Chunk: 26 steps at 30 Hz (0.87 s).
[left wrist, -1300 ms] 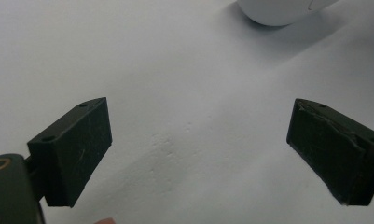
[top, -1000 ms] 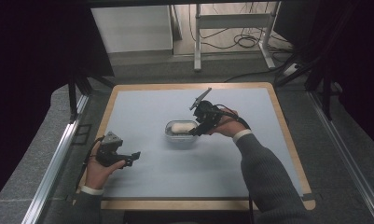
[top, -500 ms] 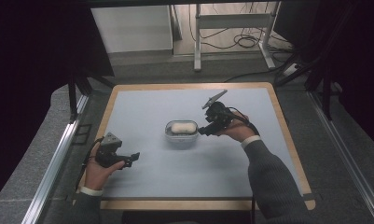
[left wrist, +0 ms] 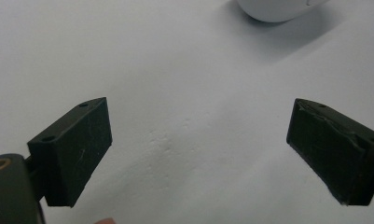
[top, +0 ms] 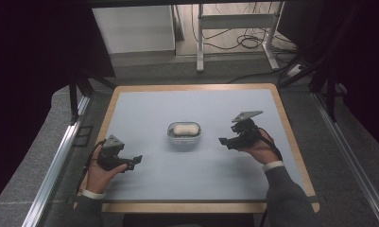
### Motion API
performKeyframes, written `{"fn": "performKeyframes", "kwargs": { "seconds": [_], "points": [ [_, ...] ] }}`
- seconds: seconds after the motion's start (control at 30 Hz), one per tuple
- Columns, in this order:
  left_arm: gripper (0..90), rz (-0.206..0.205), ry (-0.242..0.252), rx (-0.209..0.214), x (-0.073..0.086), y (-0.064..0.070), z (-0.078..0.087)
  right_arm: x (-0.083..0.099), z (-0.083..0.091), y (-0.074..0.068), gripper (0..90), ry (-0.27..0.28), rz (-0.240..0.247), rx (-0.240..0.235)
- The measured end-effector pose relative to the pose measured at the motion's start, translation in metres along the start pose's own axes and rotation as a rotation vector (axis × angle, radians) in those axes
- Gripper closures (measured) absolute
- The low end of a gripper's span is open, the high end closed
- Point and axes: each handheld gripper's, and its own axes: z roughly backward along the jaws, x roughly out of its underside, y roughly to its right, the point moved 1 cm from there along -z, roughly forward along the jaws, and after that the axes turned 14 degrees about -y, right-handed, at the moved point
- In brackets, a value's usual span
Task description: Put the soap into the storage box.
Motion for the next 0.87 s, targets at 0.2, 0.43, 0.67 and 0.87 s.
{"fn": "performKeyframes", "kwargs": {
  "seconds": [0.2, 0.43, 0.67, 0.87],
  "points": [
    [7.1, 0.000, -0.002, -0.003, 0.000, 0.001, -0.001, 0.040, 0.008, 0.011, 25.3, 0.086, -0.103, 0.016],
    [7.1, -0.001, -0.008, -0.005, 0.000, 0.001, -0.003, 0.066, 0.011, 0.018, 24.8, 0.128, -0.175, 0.029],
    [7.1, 0.001, -0.010, -0.010, 0.000, 0.002, -0.003, 0.077, 0.013, 0.021, 24.6, 0.216, -0.214, 0.024],
    [7.0, -0.004, -0.015, -0.013, 0.000, 0.004, -0.006, 0.080, 0.009, 0.021, 22.3, 0.202, -0.219, 0.042]
  ]
}}
